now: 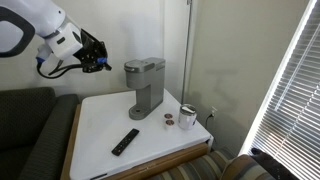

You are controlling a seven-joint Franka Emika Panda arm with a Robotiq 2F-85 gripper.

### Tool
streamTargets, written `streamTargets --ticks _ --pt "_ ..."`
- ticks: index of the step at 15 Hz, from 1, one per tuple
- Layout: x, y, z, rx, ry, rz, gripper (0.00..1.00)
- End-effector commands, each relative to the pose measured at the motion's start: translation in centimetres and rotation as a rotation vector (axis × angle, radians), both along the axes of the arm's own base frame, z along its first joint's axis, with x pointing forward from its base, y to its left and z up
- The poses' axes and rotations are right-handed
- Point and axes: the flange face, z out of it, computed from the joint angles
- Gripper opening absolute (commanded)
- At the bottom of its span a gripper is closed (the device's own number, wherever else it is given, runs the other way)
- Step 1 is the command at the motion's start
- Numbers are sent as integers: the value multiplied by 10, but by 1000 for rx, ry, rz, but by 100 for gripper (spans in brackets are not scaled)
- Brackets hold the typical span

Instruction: Open the top part of the coffee maker

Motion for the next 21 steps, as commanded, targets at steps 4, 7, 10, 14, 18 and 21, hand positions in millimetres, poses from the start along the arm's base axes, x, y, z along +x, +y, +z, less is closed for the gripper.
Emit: streamTargets --ticks 4,7,10,14,18,21 --pt "-1 -13 -49 0 176 9 0" --pt "6 -20 -53 -17 148 -22 0" --pt "14 -17 -58 -18 127 -44 0" --pt "27 -7 -60 -22 99 -49 0" --pt "42 -4 -56 -32 71 -53 0" --pt "52 -3 -49 -43 40 -57 0"
